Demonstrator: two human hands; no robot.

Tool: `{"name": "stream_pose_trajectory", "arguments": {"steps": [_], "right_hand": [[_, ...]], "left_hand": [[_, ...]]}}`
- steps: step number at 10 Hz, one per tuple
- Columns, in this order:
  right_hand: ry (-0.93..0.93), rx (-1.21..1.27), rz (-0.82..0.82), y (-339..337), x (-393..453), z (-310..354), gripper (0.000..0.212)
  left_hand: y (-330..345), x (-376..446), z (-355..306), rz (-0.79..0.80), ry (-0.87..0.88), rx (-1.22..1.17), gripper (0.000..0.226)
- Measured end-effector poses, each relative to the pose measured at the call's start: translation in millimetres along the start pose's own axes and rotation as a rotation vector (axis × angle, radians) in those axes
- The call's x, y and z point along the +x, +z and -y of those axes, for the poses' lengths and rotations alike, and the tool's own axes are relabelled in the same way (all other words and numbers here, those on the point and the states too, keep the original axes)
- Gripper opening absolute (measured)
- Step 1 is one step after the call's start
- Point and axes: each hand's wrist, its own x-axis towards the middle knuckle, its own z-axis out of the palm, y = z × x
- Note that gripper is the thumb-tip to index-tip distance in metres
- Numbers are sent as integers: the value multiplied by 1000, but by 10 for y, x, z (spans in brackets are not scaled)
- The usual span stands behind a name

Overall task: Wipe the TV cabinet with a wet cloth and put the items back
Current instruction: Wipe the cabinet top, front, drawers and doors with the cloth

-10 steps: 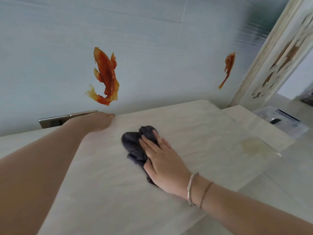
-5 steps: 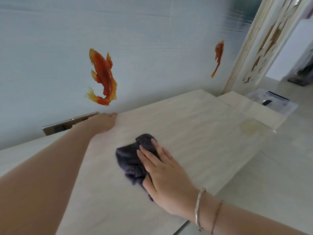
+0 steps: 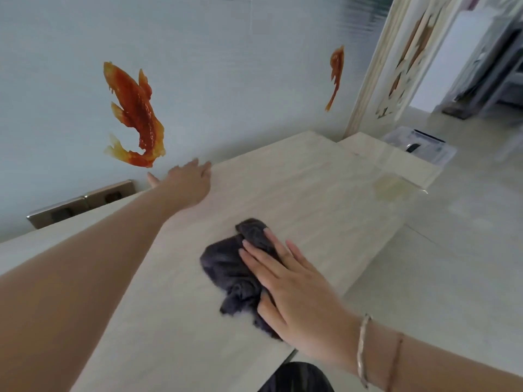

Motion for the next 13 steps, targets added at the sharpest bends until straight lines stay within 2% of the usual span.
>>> {"name": "stream_pose_trajectory", "arguments": {"steps": [1, 2, 3, 4, 5, 6, 7, 8, 9, 10, 11, 12, 13], "right_hand": [[97, 1, 29, -64, 65, -471, 67], [493, -122, 51, -120, 97, -1401, 67], [738, -153, 63, -121, 57, -1777, 74], [577, -155, -28, -53, -28, -1362, 85], [244, -79, -44, -69, -255, -880, 68], [187, -59, -5, -143, -208, -1119, 66], [344, -73, 2, -159, -49, -1784, 79], [632, -136, 13, -187, -43, -2605, 76], [856, -103, 40, -186, -38, -2973, 58], [767, -147, -58, -132, -125, -2768, 72], [586, -203, -20, -116, -322, -2469, 93], [636, -153, 24, -171, -155, -2700, 84], [757, -114, 52, -183, 207, -3068, 63]], "left_hand": [[26, 14, -403, -43, 114, -76, 48], [21, 54, -564, -85, 145, -73, 49], [69, 70, -552, -54, 149, -59, 49], [175, 33, -599, -20, 150, -75, 49], [269, 61, -721, 8, 176, -78, 49], [309, 105, -918, 22, 200, -85, 48], [345, 150, -1092, 11, 214, -84, 48], [372, 197, -1222, 2, 205, -55, 47], [377, 242, -1294, -13, 184, -44, 48], [371, 309, -1442, -13, 175, -48, 48], [396, 391, -1674, 1, 188, -73, 48], [437, 429, -1907, 8, 210, -63, 48], [430, 447, -1969, -21, 229, -26, 49]]}}
